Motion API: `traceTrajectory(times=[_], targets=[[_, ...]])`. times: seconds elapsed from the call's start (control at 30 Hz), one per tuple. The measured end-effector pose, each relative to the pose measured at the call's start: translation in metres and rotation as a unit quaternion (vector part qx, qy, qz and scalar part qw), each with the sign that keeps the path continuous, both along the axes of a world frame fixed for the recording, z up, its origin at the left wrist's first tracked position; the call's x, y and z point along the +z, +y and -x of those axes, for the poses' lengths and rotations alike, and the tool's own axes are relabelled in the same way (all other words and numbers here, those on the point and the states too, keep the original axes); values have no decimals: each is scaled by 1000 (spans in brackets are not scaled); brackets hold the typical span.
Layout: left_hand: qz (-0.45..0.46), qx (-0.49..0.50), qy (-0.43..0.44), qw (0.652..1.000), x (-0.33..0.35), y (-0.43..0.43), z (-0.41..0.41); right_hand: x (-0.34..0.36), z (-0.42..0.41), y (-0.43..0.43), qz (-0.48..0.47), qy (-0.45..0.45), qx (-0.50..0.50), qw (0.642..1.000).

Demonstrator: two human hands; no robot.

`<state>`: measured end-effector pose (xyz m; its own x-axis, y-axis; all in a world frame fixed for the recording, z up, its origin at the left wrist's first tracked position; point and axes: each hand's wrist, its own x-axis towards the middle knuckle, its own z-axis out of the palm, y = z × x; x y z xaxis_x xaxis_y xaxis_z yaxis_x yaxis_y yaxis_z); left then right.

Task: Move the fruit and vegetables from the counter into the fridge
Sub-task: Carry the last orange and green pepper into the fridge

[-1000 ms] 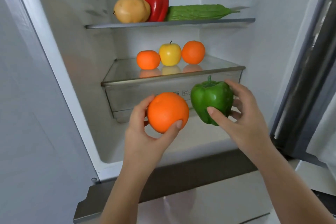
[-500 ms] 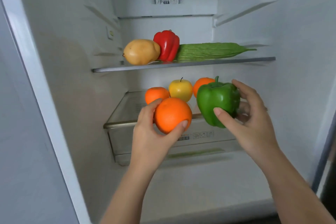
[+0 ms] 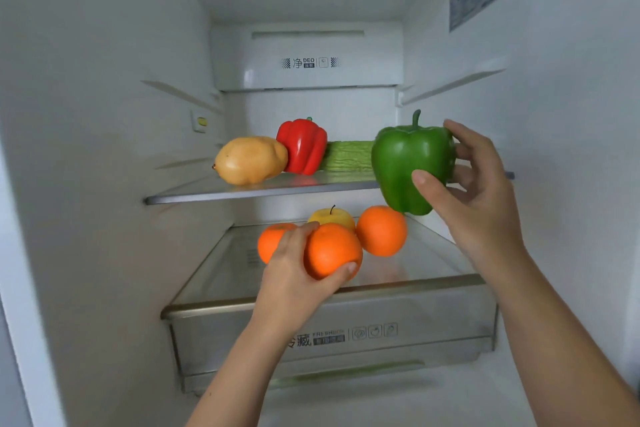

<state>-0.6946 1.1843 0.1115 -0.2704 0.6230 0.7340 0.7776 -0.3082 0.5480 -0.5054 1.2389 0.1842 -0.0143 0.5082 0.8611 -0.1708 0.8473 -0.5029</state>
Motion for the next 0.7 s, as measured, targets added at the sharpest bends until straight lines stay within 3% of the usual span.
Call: traceTrajectory(times=[0.13, 0.4, 0.7], targets=[[15, -9, -2, 1000, 1, 11, 2, 28, -2, 16, 18, -11, 45, 999], [68, -54, 10, 996, 11, 31, 9, 67, -4, 69, 66, -189, 50, 978], [107, -92, 21, 990, 14, 46, 21, 78, 10, 114, 95, -233, 29, 967]])
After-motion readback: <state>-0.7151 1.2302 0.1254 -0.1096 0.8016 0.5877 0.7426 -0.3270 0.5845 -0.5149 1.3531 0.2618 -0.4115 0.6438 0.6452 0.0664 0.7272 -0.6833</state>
